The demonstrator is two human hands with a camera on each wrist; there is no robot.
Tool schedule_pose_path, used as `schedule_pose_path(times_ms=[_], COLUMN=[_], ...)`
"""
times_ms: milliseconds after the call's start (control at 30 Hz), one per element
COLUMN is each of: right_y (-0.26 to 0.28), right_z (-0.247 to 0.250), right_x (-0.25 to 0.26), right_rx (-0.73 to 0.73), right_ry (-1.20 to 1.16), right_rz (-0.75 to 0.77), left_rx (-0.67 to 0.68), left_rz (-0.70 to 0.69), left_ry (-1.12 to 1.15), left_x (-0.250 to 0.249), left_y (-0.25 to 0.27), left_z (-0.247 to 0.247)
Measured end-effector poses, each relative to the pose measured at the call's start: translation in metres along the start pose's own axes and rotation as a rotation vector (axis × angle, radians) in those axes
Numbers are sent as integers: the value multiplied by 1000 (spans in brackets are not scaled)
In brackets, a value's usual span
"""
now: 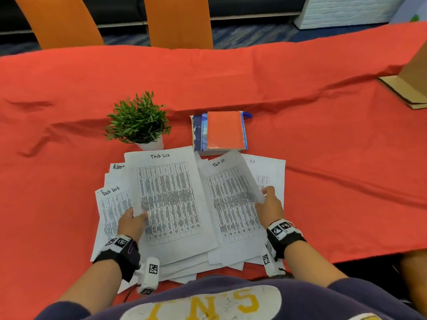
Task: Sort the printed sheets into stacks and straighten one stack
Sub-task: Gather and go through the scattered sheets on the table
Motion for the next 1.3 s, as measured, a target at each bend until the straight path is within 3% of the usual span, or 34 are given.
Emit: schedule_pose_path(times_ms=[267, 467, 633, 733, 933, 1133, 1300], right_y=[0, 4, 10, 8, 22, 29, 35], right_z=[18, 41, 61, 45, -19, -56, -69], right_x=[-5, 27, 69, 77, 84, 84, 90], right_rx=[-44, -103, 23, 132, 285, 286, 260], right_ry=[52, -176, -425, -474, -329, -309, -327], right_rz=[-27, 129, 232, 164, 76, -13, 20], left_rx=[-1, 1, -30, -5, 150, 270, 303], left_rz=[-20, -32, -71, -99, -110, -71, -79], left_ry=[1, -8, -48, -26, 84, 170, 138], left_x=[2, 0, -18, -28, -48, -40, -28], left_y=[-6, -5, 9, 14, 34, 39, 35], left_z=[7, 10, 14, 11, -6, -13, -11])
Point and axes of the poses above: each hand's wrist, its own y-axis away from the middle knuckle, its own z-axis out of the back of the hand, x = y × z, the point moved 4 cm from there along -y, towards the middle knuckle, and after that the axes turned 12 degrees about -y, right-handed, at the moved point
